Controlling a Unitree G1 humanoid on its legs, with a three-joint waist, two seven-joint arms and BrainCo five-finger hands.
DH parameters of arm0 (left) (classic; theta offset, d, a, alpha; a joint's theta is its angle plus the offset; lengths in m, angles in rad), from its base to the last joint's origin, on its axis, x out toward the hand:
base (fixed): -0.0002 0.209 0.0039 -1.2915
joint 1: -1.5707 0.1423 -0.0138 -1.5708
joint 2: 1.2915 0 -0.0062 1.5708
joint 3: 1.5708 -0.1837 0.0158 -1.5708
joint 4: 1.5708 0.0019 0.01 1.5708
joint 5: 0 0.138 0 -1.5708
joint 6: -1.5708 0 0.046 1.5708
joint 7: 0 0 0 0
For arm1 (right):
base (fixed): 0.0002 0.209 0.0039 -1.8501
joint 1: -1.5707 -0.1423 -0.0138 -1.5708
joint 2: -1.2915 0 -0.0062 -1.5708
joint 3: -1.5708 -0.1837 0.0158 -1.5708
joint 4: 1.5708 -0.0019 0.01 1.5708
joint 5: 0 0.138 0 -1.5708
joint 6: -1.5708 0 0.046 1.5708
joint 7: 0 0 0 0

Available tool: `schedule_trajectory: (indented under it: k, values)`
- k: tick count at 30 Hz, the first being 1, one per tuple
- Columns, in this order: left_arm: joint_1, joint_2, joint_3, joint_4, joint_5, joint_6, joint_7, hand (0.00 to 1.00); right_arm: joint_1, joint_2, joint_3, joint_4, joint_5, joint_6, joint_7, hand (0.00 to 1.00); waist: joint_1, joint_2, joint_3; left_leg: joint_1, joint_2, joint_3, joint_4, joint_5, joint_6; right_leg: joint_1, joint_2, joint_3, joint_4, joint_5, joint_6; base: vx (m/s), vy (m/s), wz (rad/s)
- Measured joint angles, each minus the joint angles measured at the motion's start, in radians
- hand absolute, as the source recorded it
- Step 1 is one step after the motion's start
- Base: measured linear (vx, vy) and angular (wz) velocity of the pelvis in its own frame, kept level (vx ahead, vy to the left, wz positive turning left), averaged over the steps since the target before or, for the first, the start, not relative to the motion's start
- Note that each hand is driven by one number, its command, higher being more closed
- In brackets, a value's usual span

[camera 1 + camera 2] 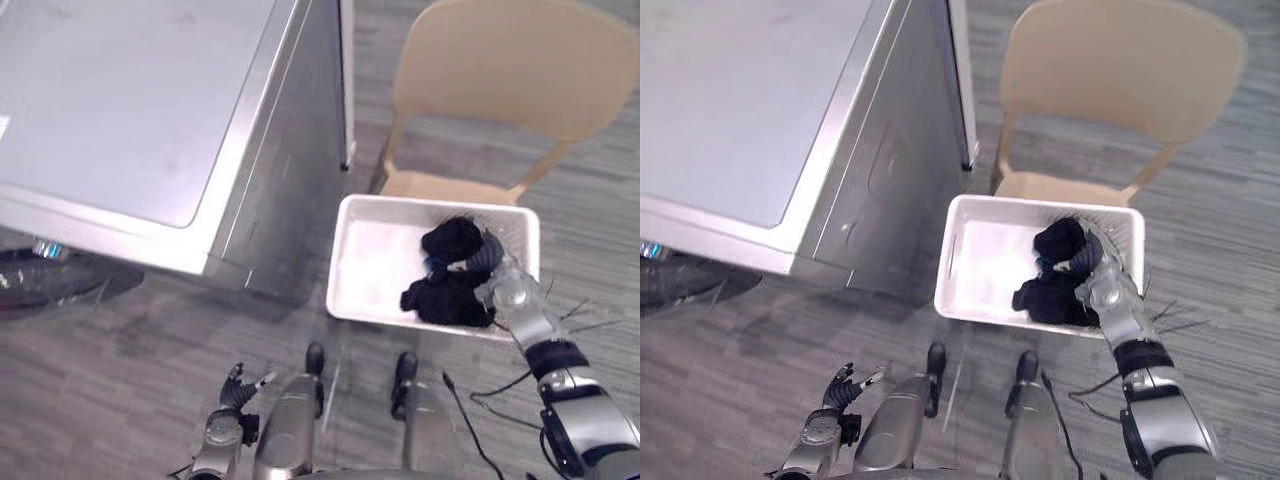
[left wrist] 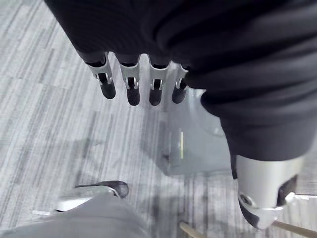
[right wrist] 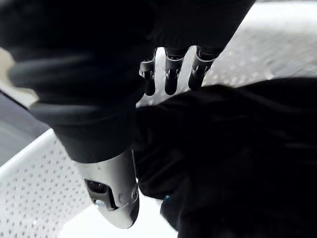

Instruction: Pick up the laundry basket with both hands and put the clothes into the washing machine.

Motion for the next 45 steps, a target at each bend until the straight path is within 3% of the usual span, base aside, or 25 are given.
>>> schedule_trajectory:
  k: [3, 7, 8, 15, 23, 27, 34, 36, 37, 40, 45]
  values:
    - [-0.029, -0.002, -0.007, -0.031, -0.017, -0.007, 0.005, 0.00, -0.066, 0.000, 0.008, 0.052, 0.013, 0.012, -0.010, 0.00, 0.020, 0.010, 0.021, -0.052, -0.002, 0.002, -0.032, 0.024, 0.008, -0.078, -0.012, -0.012, 0.041, -0.002, -0.005, -0.17, -0.002, 0.26]
    - [-0.082, -0.006, 0.000, -0.058, -0.043, -0.008, 0.024, 0.00, -0.144, -0.002, 0.009, 0.073, 0.050, 0.034, -0.048, 0.00, 0.019, 0.009, 0.054, -0.122, -0.007, 0.005, -0.075, 0.067, 0.006, -0.172, -0.028, -0.020, 0.081, -0.009, -0.015, -0.18, -0.037, 0.20]
    - [-0.087, -0.010, 0.007, -0.068, -0.050, -0.008, 0.027, 0.00, -0.153, -0.002, 0.009, 0.073, 0.066, 0.035, -0.056, 1.00, 0.015, 0.009, 0.060, -0.134, -0.006, 0.008, -0.077, 0.068, 0.006, -0.185, -0.033, -0.026, 0.090, -0.011, -0.018, -0.09, -0.026, 0.17]
    - [-0.108, -0.046, 0.049, -0.119, -0.108, -0.007, 0.049, 0.00, -0.221, -0.004, 0.012, 0.054, 0.171, 0.052, -0.088, 1.00, 0.014, 0.004, 0.065, -0.191, 0.012, 0.057, -0.088, 0.105, 0.012, -0.258, -0.037, -0.023, 0.115, -0.010, -0.025, -0.04, -0.049, 0.04]
    - [-0.104, -0.073, 0.049, -0.164, -0.120, -0.006, 0.048, 0.00, -0.178, 0.048, 0.003, -0.168, 0.315, 0.050, -0.083, 1.00, 0.002, -0.010, 0.073, -0.158, 0.018, 0.092, -0.095, 0.109, 0.011, -0.240, -0.035, -0.012, 0.115, -0.010, -0.025, 0.08, -0.041, -0.06]
    - [-0.095, -0.083, 0.049, -0.172, -0.120, -0.005, 0.045, 0.00, -0.119, 0.106, -0.080, -0.354, 0.401, 0.021, -0.090, 1.00, -0.012, -0.014, 0.074, -0.074, 0.018, 0.110, -0.130, 0.109, 0.011, -0.178, -0.033, -0.004, 0.107, -0.011, -0.024, 0.05, -0.025, -0.11]
    - [-0.091, -0.085, 0.049, -0.171, -0.120, 0.009, 0.042, 0.00, -0.028, 0.186, -0.164, -0.515, 0.531, -0.016, -0.109, 1.00, -0.015, -0.020, 0.072, 0.029, 0.024, 0.127, -0.195, 0.122, 0.008, -0.104, -0.016, 0.013, 0.075, -0.011, -0.022, 0.00, -0.025, -0.12]
    - [-0.082, -0.085, 0.049, -0.170, -0.120, 0.014, 0.042, 0.00, 0.000, 0.214, -0.163, -0.548, 0.563, -0.037, -0.106, 1.00, -0.016, -0.032, 0.061, 0.050, 0.025, 0.133, -0.212, 0.124, 0.006, -0.093, -0.013, 0.017, 0.070, -0.011, -0.022, 0.02, -0.023, -0.10]
    - [-0.074, -0.085, 0.048, -0.170, -0.120, 0.015, 0.041, 0.00, 0.020, 0.226, -0.163, -0.571, 0.569, -0.045, -0.105, 0.00, -0.021, -0.039, 0.055, 0.060, 0.026, 0.133, -0.222, 0.128, 0.005, -0.086, -0.011, 0.015, 0.065, -0.011, -0.022, 0.05, -0.027, -0.01]
    - [-0.052, -0.084, 0.045, -0.148, -0.119, 0.017, 0.040, 0.00, 0.076, 0.229, -0.162, -0.577, 0.546, -0.048, -0.092, 0.00, -0.034, -0.056, 0.035, 0.084, 0.026, 0.132, -0.240, 0.137, 0.008, -0.059, -0.008, 0.012, 0.043, -0.008, -0.017, 0.05, -0.010, 0.00]
    - [-0.039, -0.081, 0.038, -0.085, -0.106, 0.022, 0.023, 0.00, 0.150, 0.180, -0.161, -0.522, 0.340, -0.037, -0.061, 0.00, -0.038, -0.059, -0.006, 0.109, 0.021, 0.118, -0.260, 0.141, 0.010, -0.017, 0.001, 0.013, -0.016, 0.017, -0.003, 0.06, 0.019, -0.03]
